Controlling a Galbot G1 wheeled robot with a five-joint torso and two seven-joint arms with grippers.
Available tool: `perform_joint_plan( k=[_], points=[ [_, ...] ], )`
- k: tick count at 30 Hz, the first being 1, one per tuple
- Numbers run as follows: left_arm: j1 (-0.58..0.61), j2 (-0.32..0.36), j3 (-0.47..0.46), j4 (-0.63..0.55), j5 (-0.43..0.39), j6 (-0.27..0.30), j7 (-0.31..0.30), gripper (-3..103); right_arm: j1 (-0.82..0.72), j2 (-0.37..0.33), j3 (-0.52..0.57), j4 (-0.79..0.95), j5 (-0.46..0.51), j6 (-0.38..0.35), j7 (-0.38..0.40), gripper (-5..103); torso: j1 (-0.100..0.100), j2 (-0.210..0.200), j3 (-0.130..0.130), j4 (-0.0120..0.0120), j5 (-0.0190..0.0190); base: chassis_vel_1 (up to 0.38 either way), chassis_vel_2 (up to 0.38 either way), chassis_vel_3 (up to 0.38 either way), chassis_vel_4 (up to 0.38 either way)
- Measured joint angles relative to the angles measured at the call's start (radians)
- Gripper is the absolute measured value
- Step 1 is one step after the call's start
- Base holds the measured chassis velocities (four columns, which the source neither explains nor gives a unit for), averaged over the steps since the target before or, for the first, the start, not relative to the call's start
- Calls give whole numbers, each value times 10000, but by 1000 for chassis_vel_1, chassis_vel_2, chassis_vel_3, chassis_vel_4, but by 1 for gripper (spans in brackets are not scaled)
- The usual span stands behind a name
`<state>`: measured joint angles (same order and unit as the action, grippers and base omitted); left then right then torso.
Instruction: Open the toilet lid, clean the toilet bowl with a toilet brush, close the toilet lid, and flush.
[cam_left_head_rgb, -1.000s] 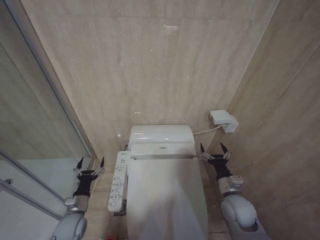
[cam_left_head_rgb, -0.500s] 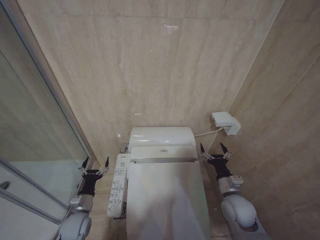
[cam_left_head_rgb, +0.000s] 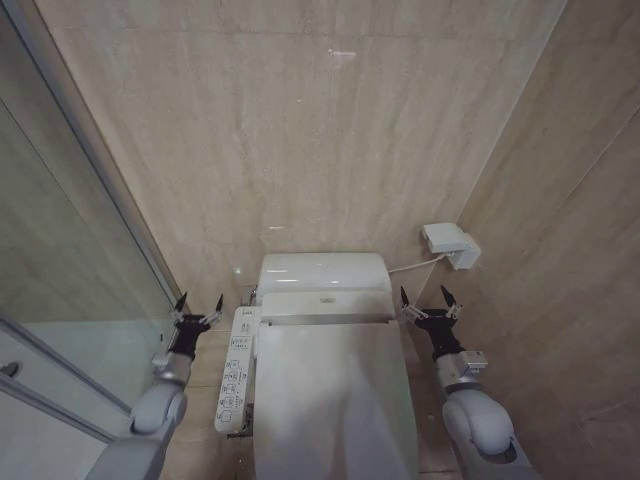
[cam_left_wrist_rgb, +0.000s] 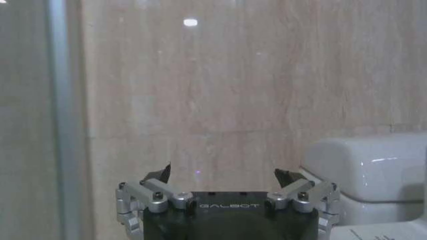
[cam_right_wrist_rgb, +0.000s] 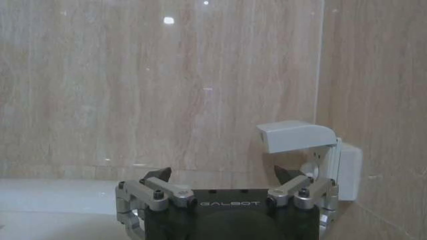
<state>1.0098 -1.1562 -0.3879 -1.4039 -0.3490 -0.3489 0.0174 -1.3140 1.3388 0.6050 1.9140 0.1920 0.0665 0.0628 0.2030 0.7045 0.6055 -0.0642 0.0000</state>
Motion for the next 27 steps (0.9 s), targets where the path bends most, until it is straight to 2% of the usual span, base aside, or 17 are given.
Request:
perform_joint_plan(
  k=[6,7,12,13,19,20,21,26,27],
  points=[
    [-809,46,503,1033,1,-249,519,100,0,0,-1,0,0,0,0,100,0,0,0,0,-1,0,0,0,0],
    [-987,57,591,1328,10,-379,721,88,0,0,0,0,0,0,0,100,0,0,0,2,0,0,0,0,0],
    [-1576,85,834,2372,266,-915,1218,88,0,0,0,0,0,0,0,100,0,0,0,1,-1,0,0,0,0],
    [-1666,111,852,2561,393,-1010,1311,61,0,0,-1,0,0,0,0,100,0,0,0,0,-1,0,0,0,0],
    [-1695,317,743,2929,699,-1318,1847,61,0,0,0,0,0,0,0,100,0,0,0,6,2,0,0,0,0],
    [-1702,338,745,2984,727,-1401,2100,61,0,0,0,0,0,0,0,100,0,0,0,6,0,0,0,0,0],
    [-1710,342,749,3011,774,-1465,2325,34,0,0,0,0,1,0,0,100,0,0,0,5,-1,0,0,0,0],
    [-1713,332,786,3022,1005,-1865,3360,34,0,0,-1,0,0,0,0,100,0,0,0,-1,-1,0,0,0,0],
    [-1713,332,786,3022,1005,-1865,3360,34,0,0,-1,0,0,0,0,100,0,0,0,-1,-1,0,0,0,0]
  ],
)
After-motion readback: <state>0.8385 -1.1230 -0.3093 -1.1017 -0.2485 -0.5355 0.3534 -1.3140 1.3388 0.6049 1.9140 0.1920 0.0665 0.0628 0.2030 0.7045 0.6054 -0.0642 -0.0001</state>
